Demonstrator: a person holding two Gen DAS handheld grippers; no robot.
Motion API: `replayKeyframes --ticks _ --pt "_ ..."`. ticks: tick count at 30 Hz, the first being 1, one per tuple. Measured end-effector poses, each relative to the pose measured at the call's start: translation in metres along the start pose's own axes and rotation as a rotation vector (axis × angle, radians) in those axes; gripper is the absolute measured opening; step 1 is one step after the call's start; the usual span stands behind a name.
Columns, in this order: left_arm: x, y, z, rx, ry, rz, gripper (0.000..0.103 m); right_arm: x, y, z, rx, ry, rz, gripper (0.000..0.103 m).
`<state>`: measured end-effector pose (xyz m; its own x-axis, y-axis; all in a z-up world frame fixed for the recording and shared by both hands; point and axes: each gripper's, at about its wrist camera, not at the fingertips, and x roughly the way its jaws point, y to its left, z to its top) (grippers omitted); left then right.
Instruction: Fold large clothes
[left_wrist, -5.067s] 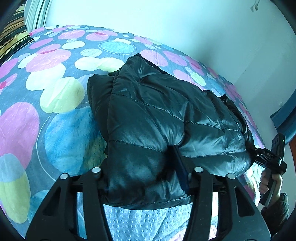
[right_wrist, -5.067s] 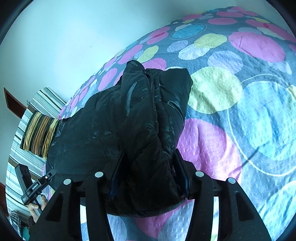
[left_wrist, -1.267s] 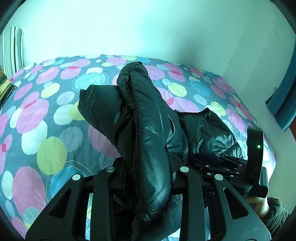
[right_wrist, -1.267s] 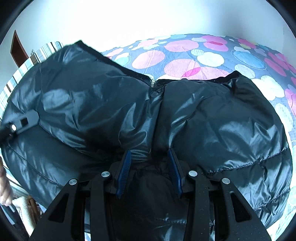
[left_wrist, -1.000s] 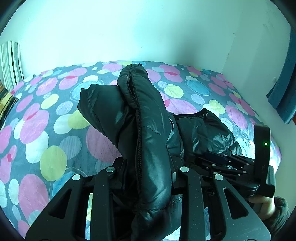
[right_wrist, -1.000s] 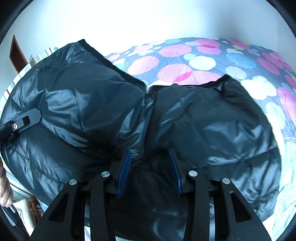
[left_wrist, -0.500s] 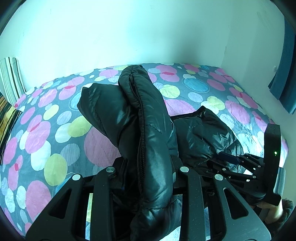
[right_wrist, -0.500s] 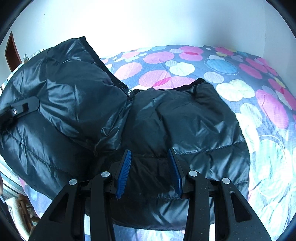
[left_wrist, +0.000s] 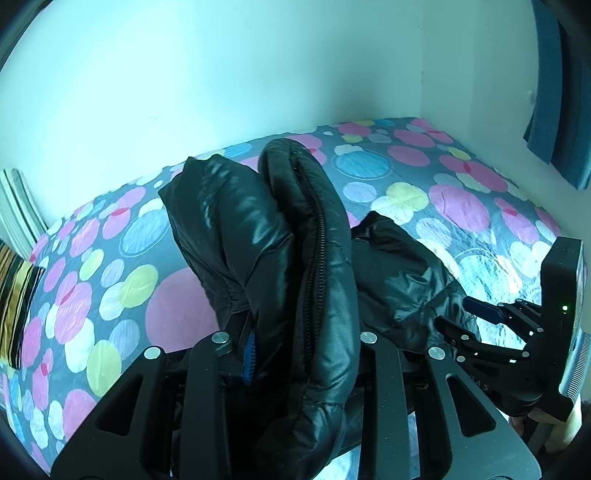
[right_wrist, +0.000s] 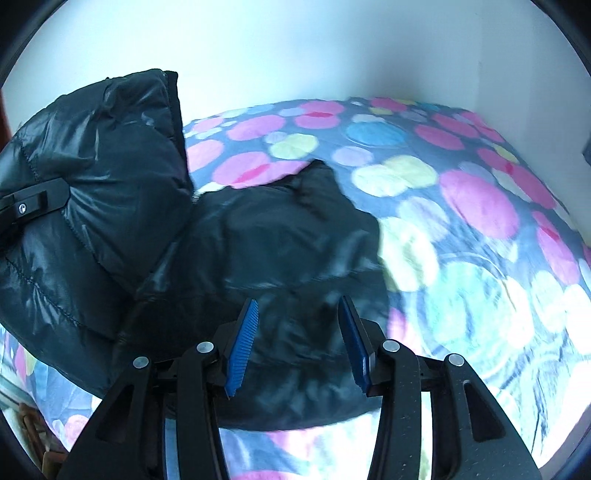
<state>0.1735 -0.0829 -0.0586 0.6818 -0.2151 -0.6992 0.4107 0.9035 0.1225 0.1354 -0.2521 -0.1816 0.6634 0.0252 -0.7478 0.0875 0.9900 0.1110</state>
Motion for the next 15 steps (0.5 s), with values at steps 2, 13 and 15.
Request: replayKeyframes --ticks 2,13,15 --pt "0.004 -0.013 0.002 0.025 0.004 0.007 0.029 -0.002 -0.012 -0.004 0.02 0.002 -0.017 0.046" --pt "0.033 -0.087 0.008 0.155 0.037 0.018 0.029 -0.009 -0.069 -0.02 0.115 0.017 -0.095 0.046" --pt "0.039 -0.098 0.008 0.172 0.045 0.016 0.029 -0.01 -0.077 -0.02 0.12 0.013 -0.119 0.046"
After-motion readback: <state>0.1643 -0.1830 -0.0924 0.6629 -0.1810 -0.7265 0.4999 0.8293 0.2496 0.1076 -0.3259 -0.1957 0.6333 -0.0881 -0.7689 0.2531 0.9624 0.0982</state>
